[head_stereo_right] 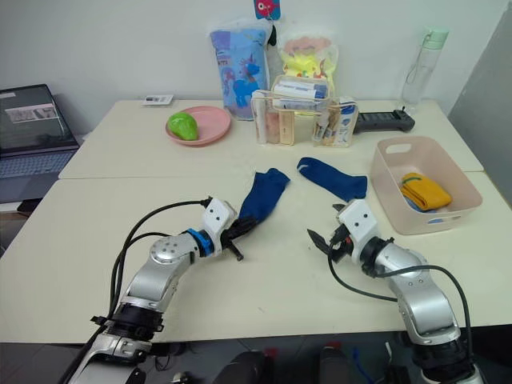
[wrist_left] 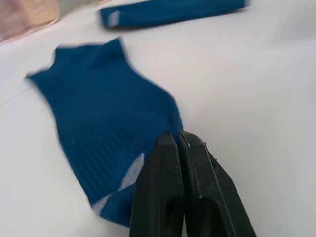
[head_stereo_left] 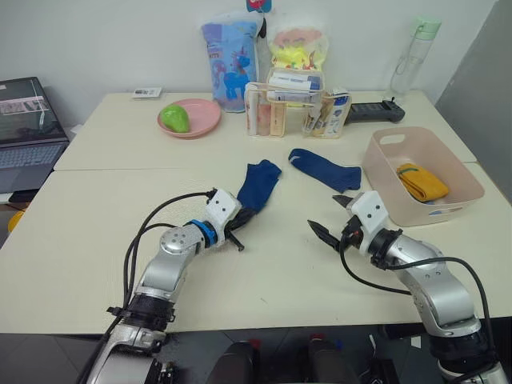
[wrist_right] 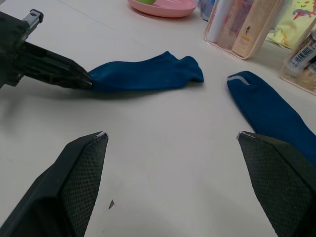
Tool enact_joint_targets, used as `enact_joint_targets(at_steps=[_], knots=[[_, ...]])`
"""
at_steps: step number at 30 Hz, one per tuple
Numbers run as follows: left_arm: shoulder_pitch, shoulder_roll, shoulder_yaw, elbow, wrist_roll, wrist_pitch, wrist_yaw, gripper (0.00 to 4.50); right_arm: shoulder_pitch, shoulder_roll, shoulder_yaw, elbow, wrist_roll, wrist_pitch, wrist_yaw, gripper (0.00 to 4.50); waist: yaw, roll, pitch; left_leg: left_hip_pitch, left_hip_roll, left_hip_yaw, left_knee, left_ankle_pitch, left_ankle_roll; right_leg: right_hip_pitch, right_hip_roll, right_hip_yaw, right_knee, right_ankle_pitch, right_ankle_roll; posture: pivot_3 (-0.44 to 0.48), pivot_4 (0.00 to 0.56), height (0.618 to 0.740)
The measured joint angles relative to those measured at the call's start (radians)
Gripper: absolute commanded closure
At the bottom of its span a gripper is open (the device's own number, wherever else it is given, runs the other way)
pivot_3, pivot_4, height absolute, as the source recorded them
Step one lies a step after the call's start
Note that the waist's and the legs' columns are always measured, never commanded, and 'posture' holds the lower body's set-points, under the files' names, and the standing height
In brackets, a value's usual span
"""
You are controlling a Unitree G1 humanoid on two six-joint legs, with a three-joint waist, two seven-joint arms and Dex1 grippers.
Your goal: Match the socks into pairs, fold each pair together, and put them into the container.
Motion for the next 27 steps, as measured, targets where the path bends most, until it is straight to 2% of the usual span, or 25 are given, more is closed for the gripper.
enact_joint_targets(at_steps=[9, 12, 17, 22, 27], knots=[[0.139, 0.1, -0.043, -0.187, -0.02, -0.022, -0.161, 4.47, 0.0, -0.025, -0.001, 0.009, 0.009, 0.004, 0.025, 0.0, 0.0, 0.0, 0.0, 0.0, 0.0, 0.0, 0.0, 0.0, 0.0, 0.0, 0.0, 0.0, 0.0, 0.0, 0.0, 0.0, 0.15, 0.74], [0.221, 0.168, -0.047, -0.287, -0.055, -0.02, -0.237, 4.47, 0.0, -0.029, -0.001, 0.01, 0.009, 0.003, 0.029, 0.0, -0.001, 0.001, 0.0, 0.0, 0.0, 0.0, -0.001, 0.0, 0.0, 0.0, 0.0, 0.0, 0.0, 0.0, 0.0, 0.0, 0.15, 0.74], [0.312, 0.283, -0.047, -0.35, -0.056, -0.081, -0.321, 4.47, -0.008, -0.029, 0.012, 0.029, 0.008, -0.007, 0.043, 0.0, -0.001, 0.001, 0.0, 0.0, 0.0, 0.0, -0.001, 0.0, 0.0, 0.0, 0.0, 0.0, 0.0, 0.0, 0.0, 0.0, 0.15, 0.74], [0.365, 0.361, -0.025, -0.346, -0.032, -0.176, -0.334, 4.47, -0.021, -0.027, 0.032, 0.054, 0.01, -0.011, 0.072, 0.0, 0.0, 0.001, 0.001, 0.0, 0.0, 0.0, -0.001, 0.0, 0.001, 0.0, 0.0, 0.0, 0.0, 0.0, 0.0, 0.0, 0.15, 0.74], [0.346, 0.408, 0.029, -0.244, 0.009, -0.28, -0.309, 4.47, -0.072, -0.006, 0.031, 0.119, 0.047, -0.006, 0.098, 0.0, -0.001, 0.001, 0.001, 0.001, 0.0, 0.0, -0.001, 0.0, 0.001, 0.0, 0.0, 0.0, 0.0, 0.0, 0.0, 0.0, 0.15, 0.74]])
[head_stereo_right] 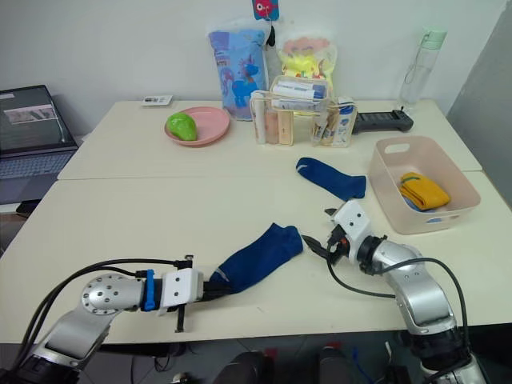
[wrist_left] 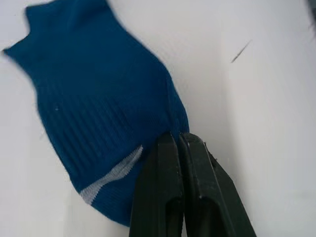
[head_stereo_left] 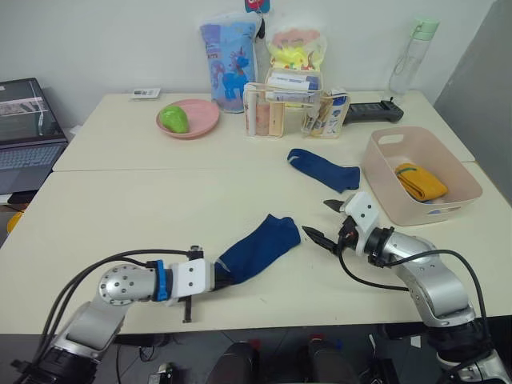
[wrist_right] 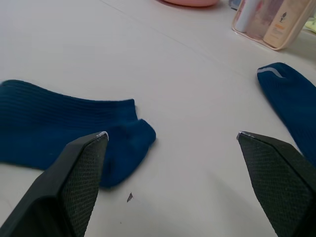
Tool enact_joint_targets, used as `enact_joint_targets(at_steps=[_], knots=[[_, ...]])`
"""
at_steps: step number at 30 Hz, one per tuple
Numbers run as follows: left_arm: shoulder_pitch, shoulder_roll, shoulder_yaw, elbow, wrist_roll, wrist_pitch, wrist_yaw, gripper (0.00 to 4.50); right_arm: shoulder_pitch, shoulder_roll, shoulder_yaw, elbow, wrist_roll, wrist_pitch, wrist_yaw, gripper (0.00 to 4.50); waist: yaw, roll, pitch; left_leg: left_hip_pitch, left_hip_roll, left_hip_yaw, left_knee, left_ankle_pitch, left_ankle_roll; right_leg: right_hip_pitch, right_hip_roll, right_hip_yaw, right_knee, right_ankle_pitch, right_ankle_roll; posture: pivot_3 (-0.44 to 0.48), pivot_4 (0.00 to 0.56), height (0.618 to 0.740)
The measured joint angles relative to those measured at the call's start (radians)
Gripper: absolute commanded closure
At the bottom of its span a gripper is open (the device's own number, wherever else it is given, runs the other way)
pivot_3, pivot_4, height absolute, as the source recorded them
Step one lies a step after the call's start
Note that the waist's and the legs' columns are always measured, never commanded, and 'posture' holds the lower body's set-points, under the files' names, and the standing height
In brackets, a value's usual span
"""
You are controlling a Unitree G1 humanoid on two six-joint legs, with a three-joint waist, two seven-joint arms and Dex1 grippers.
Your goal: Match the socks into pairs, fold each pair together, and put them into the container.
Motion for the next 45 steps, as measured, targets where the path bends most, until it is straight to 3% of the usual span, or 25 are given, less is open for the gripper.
enact_joint_targets(at_steps=[7, 8, 10, 15, 22, 28, 36, 39, 45], knots=[[-0.046, -0.001, 0.012, 0.035, -0.01, 0.021, 0.007, 4.47, -0.113, 0.012, 0.003, 0.127, 0.073, 0.036, 0.099, 0.0, -0.001, 0.0, 0.0, 0.0, 0.0, 0.0, 0.0, 0.0, 0.0, 0.0, 0.0, 0.0, 0.0, 0.0, 0.0, 0.0, 0.15, 0.74], [-0.049, -0.001, 0.012, 0.035, -0.013, 0.024, 0.007, 4.28, -0.126, 0.012, 0.005, 0.145, 0.074, 0.036, 0.107, 0.0, -0.001, 0.0, 0.0, 0.0, 0.0, 0.0, 0.0, 0.0, 0.0, 0.0, 0.0, 0.0, 0.0, 0.0, 0.0, 0.0, 0.15, 0.74], [-0.052, -0.003, 0.013, 0.035, -0.017, 0.028, 0.009, 3.84, -0.154, 0.016, 0.017, 0.187, 0.077, 0.033, 0.127, 0.0, -0.001, 0.0, 0.0, 0.0, 0.0, 0.0, 0.0, 0.0, 0.0, 0.0, 0.0, 0.0, 0.0, 0.0, 0.0, 0.0, 0.15, 0.74], [0.003, -0.005, 0.047, -0.008, -0.07, 0.087, 0.012, 2.25, -0.237, 0.02, 0.062, 0.321, 0.052, -0.011, 0.182, 0.0, -0.004, 0.0, 0.0, 0.0, 0.0, 0.0, -0.001, 0.0, 0.0, -0.001, 0.0, 0.0, 0.0, 0.0, 0.0, 0.0, 0.15, 0.74], [0.12, -0.019, 0.225, -0.128, -0.277, 0.355, 0.076, 0.01, -0.294, 0.035, 0.119, 0.486, -0.021, -0.113, 0.229, 0.0, -0.007, 0.001, 0.001, 0.0, 0.0, 0.0, 0.0, 0.0, 0.0, -0.001, 0.0, 0.0, 0.0, 0.0, 0.0, 0.0, 0.15, 0.74], [0.171, -0.1, 0.381, -0.145, -0.4, 0.529, 0.215, 0.01, -0.36, 0.06, 0.125, 0.588, -0.043, -0.174, 0.258, 0.0, -0.007, 0.001, 0.001, 0.0, 0.0, 0.0, 0.0, 0.0, 0.0, -0.001, 0.0, 0.0, 0.0, 0.0, 0.0, 0.0, 0.15, 0.74], [0.137, -0.199, 0.31, -0.142, -0.373, 0.585, 0.297, 0.01, -0.401, 0.062, 0.127, 0.686, -0.072, -0.226, 0.302, 0.0, -0.002, 0.0, 0.001, 0.0, 0.0, 0.0, 0.0, 0.0, 0.0, 0.0, 0.0, 0.0, 0.0, 0.0, 0.0, 0.0, 0.15, 0.74], [0.134, -0.211, 0.253, -0.137, -0.338, 0.582, 0.306, 0.58, -0.411, 0.064, 0.134, 0.713, -0.083, -0.244, 0.324, 0.58, -0.003, 0.0, 0.001, 0.0, 0.0, 0.0, 0.0, 0.0, 0.0, -0.001, 0.0, 0.0, 0.0, 0.0, 0.0, 0.0, 0.15, 0.74], [0.121, -0.204, 0.242, -0.109, -0.295, 0.558, 0.314, 2.43, -0.411, 0.074, 0.142, 0.725, -0.089, -0.257, 0.364, 2.63, -0.004, 0.0, 0.001, 0.0, 0.0, 0.0, 0.0, 0.0, 0.0, -0.001, 0.0, 0.0, 0.0, 0.0, 0.0, 0.0, 0.15, 0.74]])
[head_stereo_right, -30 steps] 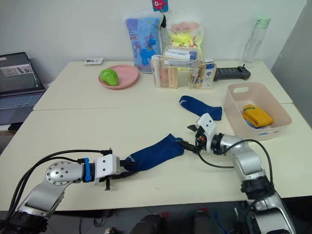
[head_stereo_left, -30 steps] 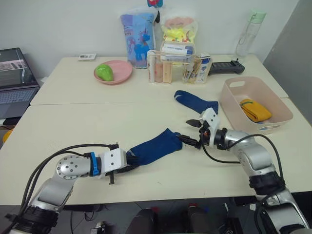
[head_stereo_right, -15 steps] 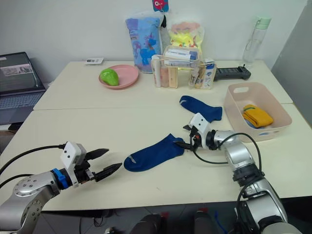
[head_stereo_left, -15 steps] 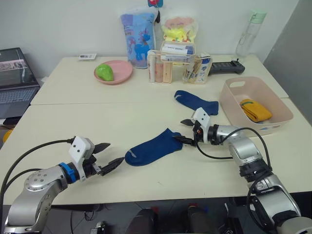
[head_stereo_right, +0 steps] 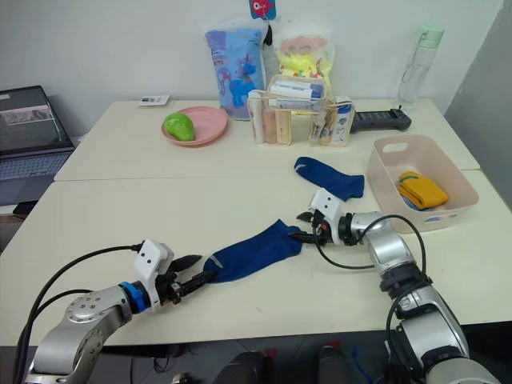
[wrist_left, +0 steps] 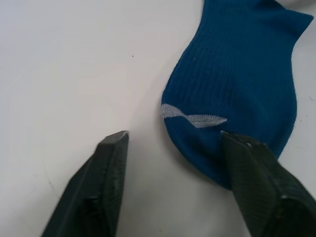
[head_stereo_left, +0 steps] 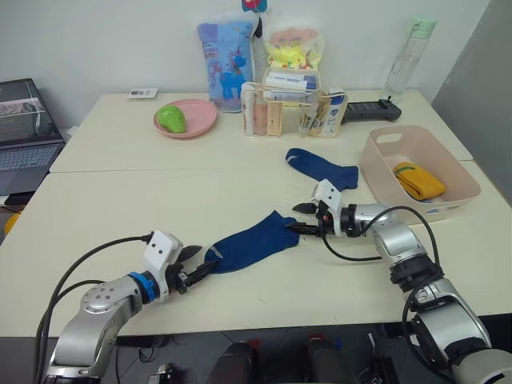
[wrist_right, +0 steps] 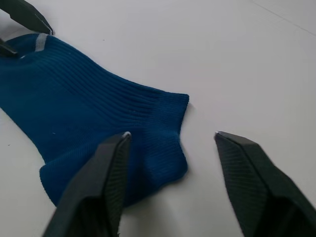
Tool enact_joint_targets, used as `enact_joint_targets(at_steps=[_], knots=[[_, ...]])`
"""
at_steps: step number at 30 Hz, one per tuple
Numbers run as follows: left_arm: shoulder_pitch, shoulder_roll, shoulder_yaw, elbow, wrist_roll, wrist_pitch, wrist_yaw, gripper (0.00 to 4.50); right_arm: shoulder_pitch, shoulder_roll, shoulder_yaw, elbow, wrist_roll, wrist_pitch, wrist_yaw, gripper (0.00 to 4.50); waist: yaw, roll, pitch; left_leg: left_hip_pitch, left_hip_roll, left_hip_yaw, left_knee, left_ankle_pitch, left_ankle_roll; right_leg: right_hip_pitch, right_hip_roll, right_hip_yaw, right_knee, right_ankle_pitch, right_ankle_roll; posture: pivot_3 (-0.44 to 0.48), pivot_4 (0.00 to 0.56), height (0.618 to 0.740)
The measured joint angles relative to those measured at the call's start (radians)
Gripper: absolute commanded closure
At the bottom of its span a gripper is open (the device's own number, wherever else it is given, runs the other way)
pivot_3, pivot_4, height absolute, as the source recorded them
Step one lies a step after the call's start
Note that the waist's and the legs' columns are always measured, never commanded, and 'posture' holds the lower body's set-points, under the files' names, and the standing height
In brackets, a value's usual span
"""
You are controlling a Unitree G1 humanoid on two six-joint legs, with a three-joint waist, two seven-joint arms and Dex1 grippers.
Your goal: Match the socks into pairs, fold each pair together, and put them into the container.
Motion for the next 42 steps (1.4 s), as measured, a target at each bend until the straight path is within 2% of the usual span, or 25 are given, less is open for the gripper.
enact_joint_targets(at_steps=[5, 6, 7, 15, 21, 25, 31, 42], knots=[[-0.007, 0.0, -0.016, 0.0, 0.0, 0.003, -0.004, 3.96, -0.001, 0.003, 0.007, 0.023, -0.017, -0.008, 0.009, 4.36, 0.0, 0.0, 0.0, 0.0, 0.0, 0.0, 0.0, 0.0, 0.0, 0.0, 0.0, 0.0, 0.0, 0.0, 0.0, 0.0, 0.15, 0.74], [-0.009, 0.0, -0.02, 0.0, -0.001, 0.004, -0.008, 4.32, -0.001, 0.003, 0.008, 0.023, -0.019, -0.009, 0.015, 4.5, 0.0, 0.0, 0.0, 0.0, 0.0, 0.0, 0.0, 0.0, 0.0, 0.0, 0.0, 0.0, 0.0, 0.0, 0.0, 0.0, 0.15, 0.74], [-0.011, 0.0, -0.023, 0.0, -0.002, 0.004, -0.013, 4.48, 0.0, 0.003, 0.008, 0.023, -0.021, -0.009, 0.019, 4.5, 0.0, 0.0, 0.0, 0.0, 0.0, 0.0, 0.0, 0.0, 0.0, 0.0, 0.0, 0.0, 0.0, 0.0, 0.0, 0.0, 0.15, 0.74], [-0.034, 0.006, -0.033, 0.006, -0.001, 0.015, -0.025, 4.48, 0.046, -0.033, 0.004, -0.058, -0.021, 0.037, 0.044, 4.5, 0.001, 0.0, 0.0, 0.0, 0.0, 0.0, 0.0, 0.0, 0.0, 0.0, 0.0, 0.0, 0.0, 0.0, 0.0, 0.0, 0.15, 0.74], [-0.105, 0.011, -0.062, 0.046, 0.019, 0.028, -0.033, 4.48, 0.213, -0.126, -0.018, -0.354, 0.061, 0.212, 0.072, 4.5, 0.007, 0.0, 0.0, -0.001, 0.0, -0.001, 0.0, 0.0, 0.0, 0.0, 0.0, 0.0, 0.0, 0.0, 0.0, 0.0, 0.15, 0.74], [-0.153, 0.01, -0.102, 0.064, 0.034, 0.033, -0.047, 4.48, 0.288, -0.164, -0.035, -0.49, 0.101, 0.302, 0.049, 4.5, 0.006, 0.0, 0.0, -0.001, 0.0, -0.001, 0.0, 0.0, 0.0, 0.0, 0.0, -0.001, 0.0, 0.0, 0.0, 0.0, 0.15, 0.74], [-0.176, 0.029, -0.14, 0.046, 0.034, 0.073, -0.08, 4.48, 0.331, -0.195, -0.073, -0.584, 0.13, 0.359, -0.008, 4.5, 0.005, 0.0, 0.0, -0.001, 0.0, -0.001, 0.0, 0.0, 0.0, 0.0, 0.0, 0.0, -0.001, 0.0, 0.0, 0.0, 0.15, 0.74], [-0.185, 0.044, -0.15, 0.036, 0.027, 0.104, -0.113, 4.48, 0.364, -0.234, -0.097, -0.607, 0.159, 0.385, -0.032, 4.5, 0.005, 0.0, 0.0, -0.001, 0.0, -0.001, 0.0, 0.0, 0.0, 0.001, 0.0, 0.0, -0.001, 0.0, 0.0, 0.0, 0.15, 0.74]])
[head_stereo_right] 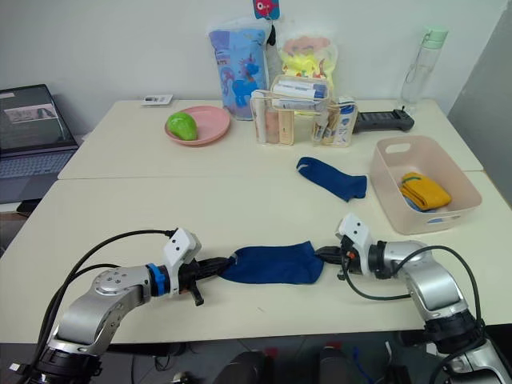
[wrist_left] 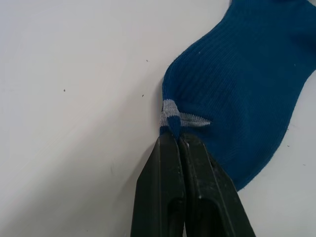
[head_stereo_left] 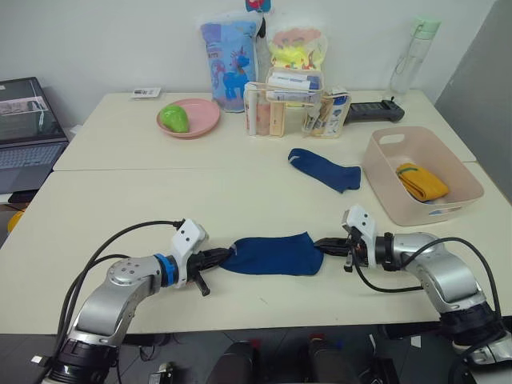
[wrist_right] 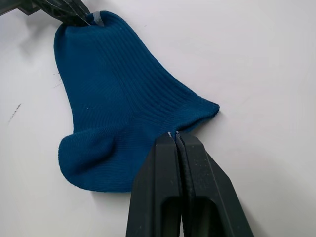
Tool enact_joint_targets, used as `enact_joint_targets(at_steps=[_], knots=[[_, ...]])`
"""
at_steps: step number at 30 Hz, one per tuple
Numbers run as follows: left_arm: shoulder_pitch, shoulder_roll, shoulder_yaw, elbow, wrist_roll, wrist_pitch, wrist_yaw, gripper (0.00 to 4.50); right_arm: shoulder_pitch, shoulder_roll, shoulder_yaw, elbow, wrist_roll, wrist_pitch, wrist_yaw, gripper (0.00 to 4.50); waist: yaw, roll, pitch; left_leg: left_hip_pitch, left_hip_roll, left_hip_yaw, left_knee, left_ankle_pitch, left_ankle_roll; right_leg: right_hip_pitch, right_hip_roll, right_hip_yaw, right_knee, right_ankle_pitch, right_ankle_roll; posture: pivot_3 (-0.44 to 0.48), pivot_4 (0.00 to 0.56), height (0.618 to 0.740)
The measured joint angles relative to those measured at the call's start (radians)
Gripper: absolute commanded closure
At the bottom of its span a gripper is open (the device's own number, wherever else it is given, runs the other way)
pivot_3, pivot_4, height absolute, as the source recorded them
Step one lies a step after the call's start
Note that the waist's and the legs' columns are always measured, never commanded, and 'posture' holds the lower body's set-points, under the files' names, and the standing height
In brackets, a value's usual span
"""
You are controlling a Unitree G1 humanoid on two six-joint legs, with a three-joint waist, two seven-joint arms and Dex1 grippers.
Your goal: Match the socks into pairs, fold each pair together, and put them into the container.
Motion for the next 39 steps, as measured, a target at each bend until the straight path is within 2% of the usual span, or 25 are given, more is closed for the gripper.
enact_joint_targets(at_steps=[6, 9, 12, 16, 17, 22, 23, 25, 26, 30, 32, 33, 39], knots=[[-0.001, 0.001, -0.002, -0.001, -0.013, 0.013, -0.006, 4.48, 0.008, -0.015, -0.004, -0.006, 0.009, 0.007, 0.0, 4.5, 0.0, 0.0, 0.0, 0.0, 0.0, 0.0, 0.0, 0.0, 0.0, 0.0, 0.0, 0.0, 0.0, 0.0, 0.0, 0.0, 0.15, 0.74], [0.006, -0.001, -0.002, -0.006, -0.013, 0.007, 0.007, 3.93, 0.007, -0.015, -0.004, -0.004, 0.008, 0.005, -0.011, 4.5, 0.0, 0.0, 0.0, 0.0, 0.0, 0.0, 0.0, 0.0, 0.0, 0.0, 0.0, 0.0, 0.0, 0.0, 0.0, 0.0, 0.15, 0.74], [0.009, -0.002, 0.001, -0.008, -0.014, 0.002, 0.014, 3.01, 0.008, -0.017, -0.005, -0.004, 0.01, 0.005, -0.011, 3.78, 0.0, 0.0, 0.0, 0.0, 0.0, 0.0, 0.0, 0.0, 0.0, 0.0, 0.0, 0.0, 0.0, 0.0, 0.0, 0.0, 0.15, 0.74], [0.015, -0.002, 0.069, -0.004, -0.024, 0.001, 0.045, 1.77, 0.024, -0.026, -0.042, -0.006, 0.023, -0.013, -0.013, 2.49, 0.001, 0.0, 0.0, 0.0, 0.0, 0.0, 0.0, 0.0, 0.0, 0.0, 0.0, 0.0, 0.0, 0.0, 0.0, 0.0, 0.15, 0.74], [0.016, -0.002, 0.093, -0.004, -0.03, 0.0, 0.051, 1.72, 0.026, -0.028, -0.056, -0.008, 0.03, -0.013, -0.014, 2.15, 0.001, 0.0, 0.0, 0.0, 0.0, 0.0, 0.0, 0.0, 0.0, 0.0, 0.0, 0.0, 0.0, 0.0, 0.0, 0.0, 0.15, 0.74], [0.047, 0.034, 0.158, -0.049, -0.082, -0.003, 0.011, 1.72, 0.025, -0.028, -0.088, -0.078, 0.053, -0.022, -0.023, 2.15, 0.001, 0.0, 0.0, 0.0, 0.0, 0.0, 0.0, 0.0, 0.0, 0.0, 0.0, 0.0, 0.0, 0.0, 0.0, 0.0, 0.15, 0.74], [0.047, 0.034, 0.158, -0.062, -0.094, -0.003, 0.001, 1.72, 0.02, -0.017, -0.085, -0.086, 0.053, -0.027, -0.029, 2.34, 0.001, 0.0, 0.0, 0.0, 0.0, 0.0, 0.0, 0.0, 0.0, 0.0, 0.0, 0.0, 0.0, 0.0, 0.0, 0.0, 0.15, 0.74], [0.034, 0.031, 0.147, -0.083, -0.102, -0.011, -0.012, 2.11, 0.0, 0.013, -0.063, -0.095, 0.038, -0.053, -0.05, 2.76, 0.001, 0.0, 0.0, 0.0, 0.0, 0.0, 0.0, 0.0, 0.0, 0.0, 0.0, 0.0, 0.0, 0.0, 0.0, 0.0, 0.15, 0.74], [0.015, 0.019, 0.135, -0.091, -0.1, -0.022, -0.015, 2.33, -0.012, 0.039, -0.042, -0.096, 0.02, -0.072, -0.066, 3.15, 0.0, 0.0, 0.0, 0.0, 0.0, 0.0, 0.0, 0.0, 0.0, 0.0, 0.0, 0.0, 0.0, 0.0, 0.0, 0.0, 0.15, 0.74], [-0.062, -0.097, -0.02, -0.1, 0.011, -0.177, 0.018, 3.63, -0.037, 0.143, 0.121, -0.068, -0.112, -0.195, -0.143, 4.5, 0.001, 0.0, 0.0, 0.0, 0.0, 0.001, 0.0, 0.0, 0.0, 0.0, 0.0, 0.0, -0.001, 0.0, 0.0, 0.0, 0.15, 0.74], [-0.059, -0.168, -0.062, -0.045, 0.07, -0.258, 0.064, 4.29, -0.038, 0.188, 0.143, -0.024, -0.158, -0.22, -0.199, 4.5, 0.001, -0.001, 0.0, 0.0, 0.0, 0.001, 0.0, 0.0, 0.0, 0.0, 0.0, 0.001, -0.001, 0.0, 0.0, 0.0, 0.15, 0.74], [-0.052, -0.192, -0.081, -0.014, 0.096, -0.291, 0.085, 4.48, -0.039, 0.204, 0.15, 0.002, -0.178, -0.232, -0.227, 4.5, 0.001, -0.001, 0.0, 0.0, 0.0, 0.001, 0.0, 0.0, 0.0, 0.0, 0.0, 0.0, 0.0, 0.0, 0.0, 0.0, 0.15, 0.74], [-0.027, -0.233, -0.121, 0.094, 0.161, -0.373, 0.118, 4.48, -0.014, 0.233, 0.171, 0.082, -0.233, -0.319, -0.274, 4.5, 0.0, -0.001, 0.0, 0.0, 0.0, 0.001, 0.0, 0.0, 0.0, -0.001, 0.0, 0.0, 0.0, 0.0, 0.0, 0.0, 0.15, 0.74]])
